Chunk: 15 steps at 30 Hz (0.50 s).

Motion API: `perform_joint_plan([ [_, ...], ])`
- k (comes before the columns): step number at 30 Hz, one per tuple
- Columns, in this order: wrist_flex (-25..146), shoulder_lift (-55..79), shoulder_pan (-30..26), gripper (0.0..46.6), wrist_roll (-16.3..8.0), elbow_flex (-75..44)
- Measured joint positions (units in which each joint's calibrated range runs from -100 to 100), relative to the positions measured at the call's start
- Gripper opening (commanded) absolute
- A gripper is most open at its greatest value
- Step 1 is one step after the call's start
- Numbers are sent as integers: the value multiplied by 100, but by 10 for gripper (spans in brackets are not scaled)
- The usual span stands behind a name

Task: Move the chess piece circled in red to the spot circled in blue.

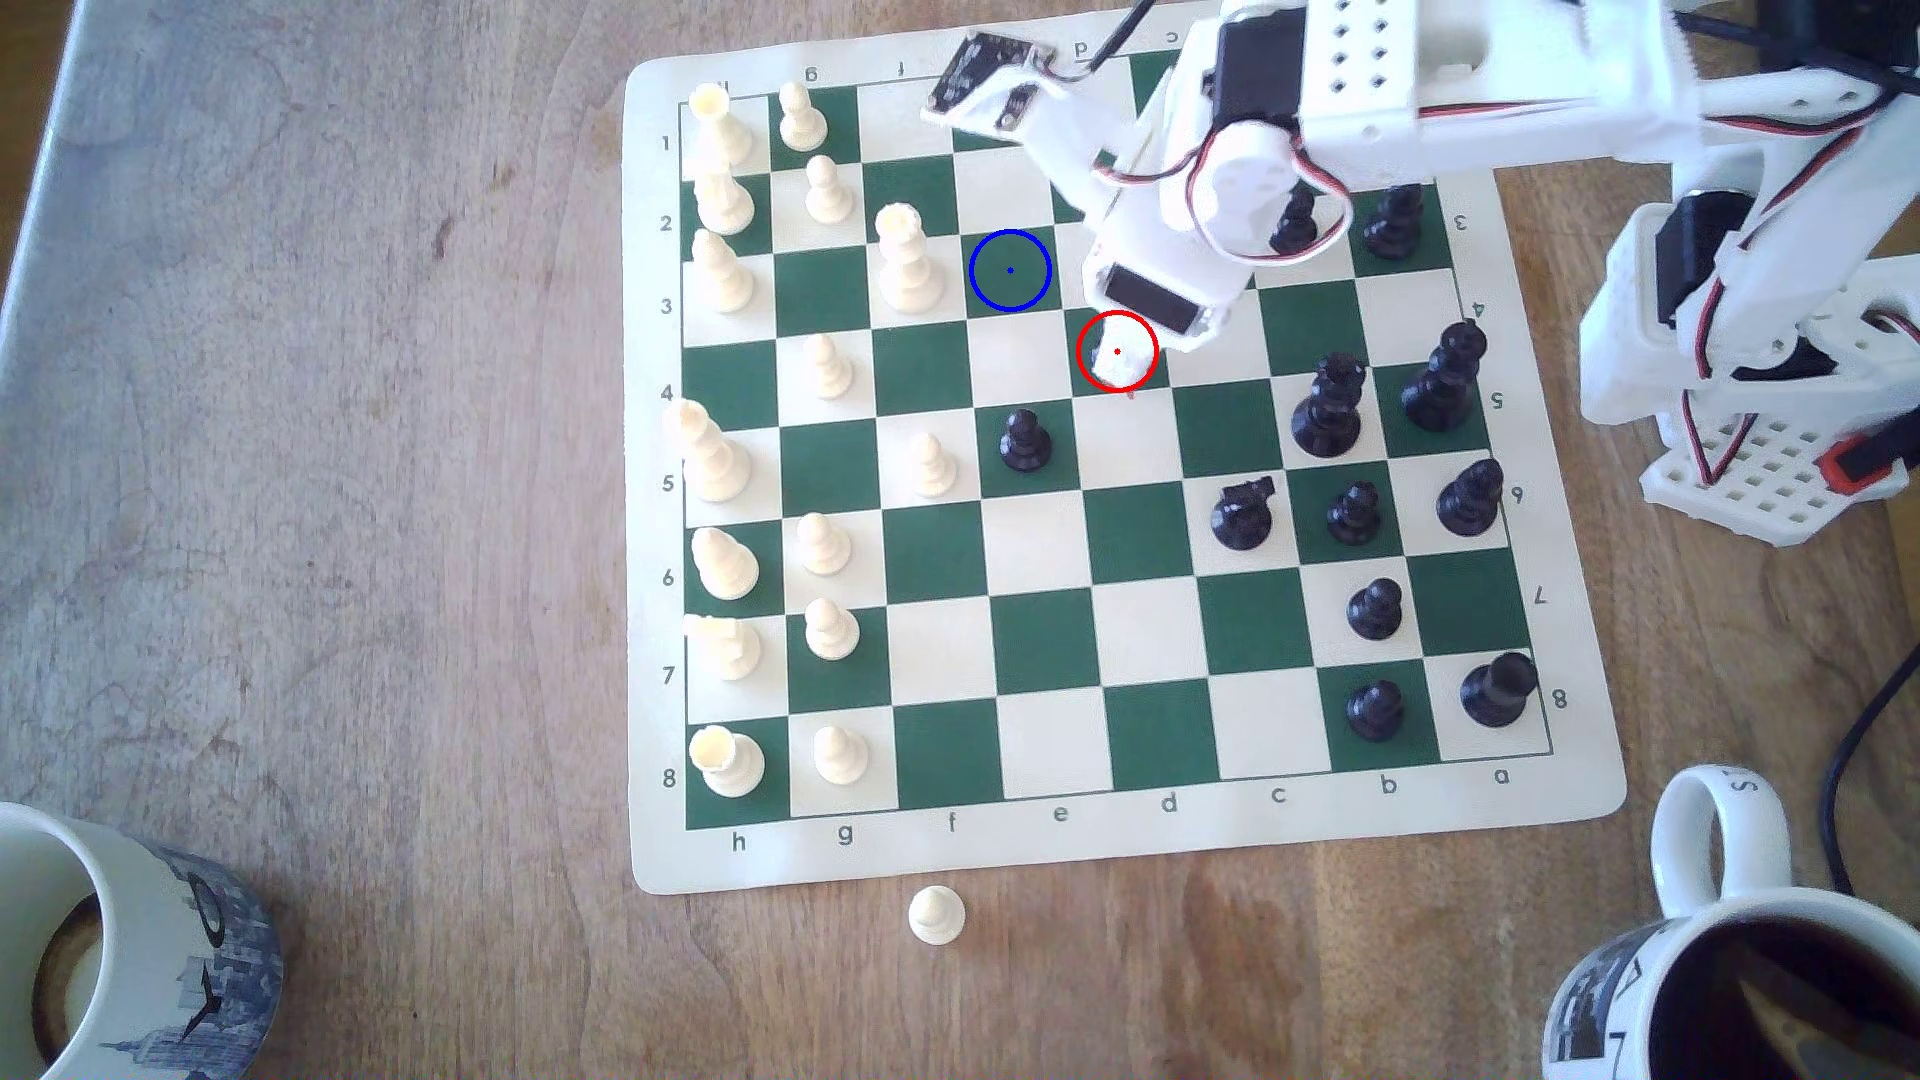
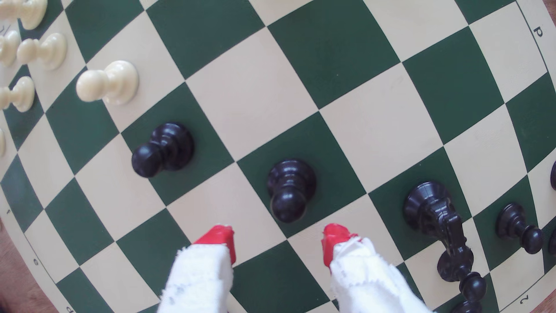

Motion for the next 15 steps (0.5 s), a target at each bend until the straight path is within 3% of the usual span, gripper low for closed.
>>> perform_joint_plan([
  [15,-382,494,15,143,-15,-226],
])
